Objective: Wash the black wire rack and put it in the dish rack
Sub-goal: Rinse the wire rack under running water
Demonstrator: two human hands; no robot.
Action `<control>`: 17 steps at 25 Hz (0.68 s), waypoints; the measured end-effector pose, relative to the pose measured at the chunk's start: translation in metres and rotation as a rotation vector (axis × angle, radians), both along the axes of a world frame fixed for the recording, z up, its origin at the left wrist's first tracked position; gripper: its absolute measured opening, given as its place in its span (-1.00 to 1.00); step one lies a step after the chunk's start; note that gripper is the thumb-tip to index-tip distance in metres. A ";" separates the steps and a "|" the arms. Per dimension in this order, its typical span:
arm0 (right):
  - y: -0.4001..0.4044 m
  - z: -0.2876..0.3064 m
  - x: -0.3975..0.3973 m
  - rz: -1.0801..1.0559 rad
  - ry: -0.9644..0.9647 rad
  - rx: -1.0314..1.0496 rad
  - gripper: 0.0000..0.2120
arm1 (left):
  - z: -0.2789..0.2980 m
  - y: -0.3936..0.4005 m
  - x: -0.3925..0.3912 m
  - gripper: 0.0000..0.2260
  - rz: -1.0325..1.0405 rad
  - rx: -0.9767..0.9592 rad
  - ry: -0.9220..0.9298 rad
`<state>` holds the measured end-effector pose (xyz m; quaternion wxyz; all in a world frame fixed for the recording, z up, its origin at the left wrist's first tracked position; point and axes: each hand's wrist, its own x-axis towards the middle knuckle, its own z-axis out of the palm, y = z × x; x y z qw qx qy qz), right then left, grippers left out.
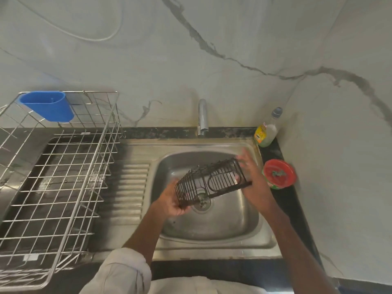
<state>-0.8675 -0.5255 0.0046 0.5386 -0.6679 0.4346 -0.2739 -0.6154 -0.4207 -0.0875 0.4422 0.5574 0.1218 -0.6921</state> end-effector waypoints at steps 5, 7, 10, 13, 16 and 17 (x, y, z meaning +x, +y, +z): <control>0.021 0.003 -0.001 -0.430 -0.428 0.811 -0.61 | 0.006 0.002 -0.001 -0.71 0.471 -0.240 -0.142; 0.035 0.007 0.008 -0.402 -0.205 0.761 -0.44 | 0.003 0.008 -0.003 -0.84 0.432 -0.251 -0.323; 0.041 0.014 0.019 -0.313 -0.018 0.473 -0.21 | 0.023 0.021 -0.007 -0.75 0.252 -0.369 -0.441; 0.018 0.022 0.004 -0.278 -0.136 0.146 -0.17 | 0.067 0.025 0.004 -0.55 -0.018 -0.516 -0.552; 0.019 0.015 0.005 -0.223 -0.180 0.000 -0.39 | 0.081 0.014 -0.002 -0.45 -0.076 -0.472 -0.733; 0.024 0.006 0.010 -0.242 -0.168 0.034 -0.48 | 0.080 0.010 -0.009 -0.39 -0.075 -0.402 -0.765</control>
